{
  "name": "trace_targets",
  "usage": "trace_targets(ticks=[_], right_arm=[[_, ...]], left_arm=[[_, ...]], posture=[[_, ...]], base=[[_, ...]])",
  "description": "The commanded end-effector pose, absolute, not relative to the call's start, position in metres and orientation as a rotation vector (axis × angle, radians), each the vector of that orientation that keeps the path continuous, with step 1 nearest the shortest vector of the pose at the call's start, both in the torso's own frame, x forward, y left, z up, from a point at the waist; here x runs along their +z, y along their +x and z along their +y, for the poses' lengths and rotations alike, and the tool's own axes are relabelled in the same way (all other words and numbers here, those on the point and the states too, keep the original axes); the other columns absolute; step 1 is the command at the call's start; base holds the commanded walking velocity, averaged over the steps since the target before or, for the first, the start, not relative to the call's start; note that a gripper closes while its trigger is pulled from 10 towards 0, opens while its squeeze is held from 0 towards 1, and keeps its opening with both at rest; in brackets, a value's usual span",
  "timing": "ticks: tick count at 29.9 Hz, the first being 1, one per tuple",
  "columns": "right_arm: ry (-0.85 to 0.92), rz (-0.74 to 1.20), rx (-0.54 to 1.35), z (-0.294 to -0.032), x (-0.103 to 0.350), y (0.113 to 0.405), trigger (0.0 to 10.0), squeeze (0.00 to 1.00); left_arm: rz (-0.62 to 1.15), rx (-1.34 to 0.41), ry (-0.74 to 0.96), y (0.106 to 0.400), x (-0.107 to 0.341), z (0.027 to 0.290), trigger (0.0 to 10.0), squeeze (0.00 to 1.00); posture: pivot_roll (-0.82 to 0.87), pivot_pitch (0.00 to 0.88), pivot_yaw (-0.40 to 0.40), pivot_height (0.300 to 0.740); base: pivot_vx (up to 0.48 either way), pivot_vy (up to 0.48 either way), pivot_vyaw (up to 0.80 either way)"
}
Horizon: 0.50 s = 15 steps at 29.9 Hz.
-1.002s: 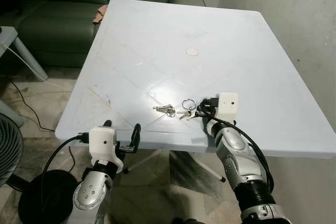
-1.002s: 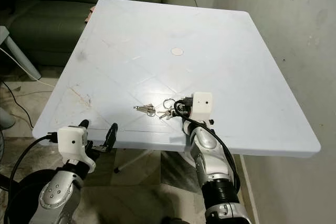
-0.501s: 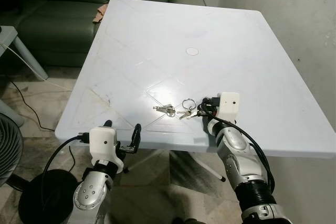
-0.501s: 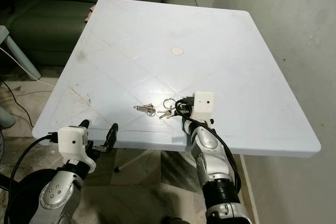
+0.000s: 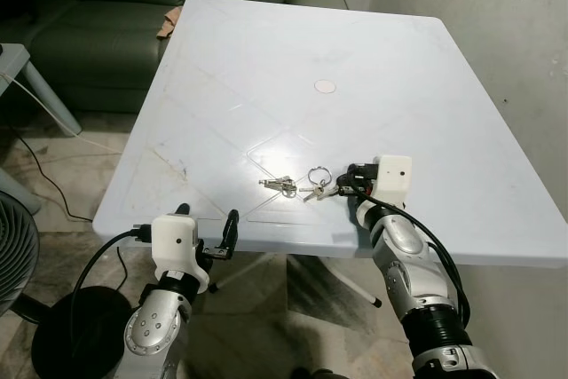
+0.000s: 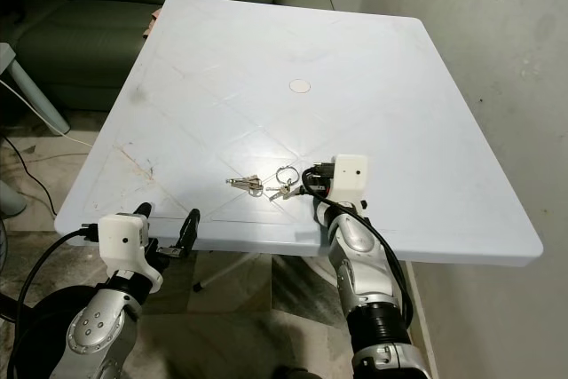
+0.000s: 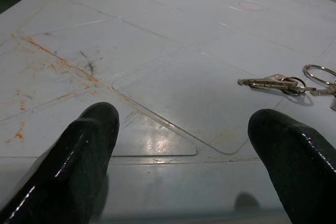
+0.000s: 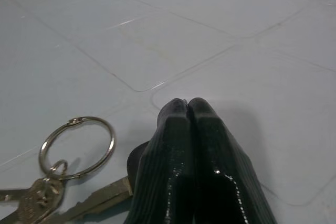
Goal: Hang keys on a hook
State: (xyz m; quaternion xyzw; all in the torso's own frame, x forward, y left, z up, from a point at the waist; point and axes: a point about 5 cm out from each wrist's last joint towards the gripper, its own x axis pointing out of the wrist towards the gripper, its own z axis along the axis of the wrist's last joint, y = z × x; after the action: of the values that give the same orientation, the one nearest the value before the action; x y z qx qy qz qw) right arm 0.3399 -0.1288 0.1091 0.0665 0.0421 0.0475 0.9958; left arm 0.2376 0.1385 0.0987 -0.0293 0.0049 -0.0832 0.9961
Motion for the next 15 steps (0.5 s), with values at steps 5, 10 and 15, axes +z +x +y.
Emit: trace_targets(ticks=[5, 10, 15], right_arm=[[0.141, 0.095, 0.080, -0.132, 0.106, 0.339, 0.9, 0.00], [0.152, 0.070, 0.084, -0.131, 0.109, 0.338, 0.0, 0.00], [0.180, -0.012, 0.126, -0.130, 0.123, 0.337, 0.0, 0.00]], left_arm=[[-0.002, -0.164, -0.059, 0.238, 0.103, 0.138, 10.0, 0.00], [-0.005, -0.163, -0.057, 0.239, 0.103, 0.139, 10.0, 0.00], [-0.022, -0.160, -0.065, 0.245, 0.107, 0.138, 10.0, 0.00]], posture=[[0.06, 0.160, -0.062, 0.732], [0.06, 0.157, -0.062, 0.732], [0.05, 0.147, -0.060, 0.732]], base=[[0.000, 0.000, 0.00], [0.000, 0.000, 0.00], [0.000, 0.000, 0.00]])
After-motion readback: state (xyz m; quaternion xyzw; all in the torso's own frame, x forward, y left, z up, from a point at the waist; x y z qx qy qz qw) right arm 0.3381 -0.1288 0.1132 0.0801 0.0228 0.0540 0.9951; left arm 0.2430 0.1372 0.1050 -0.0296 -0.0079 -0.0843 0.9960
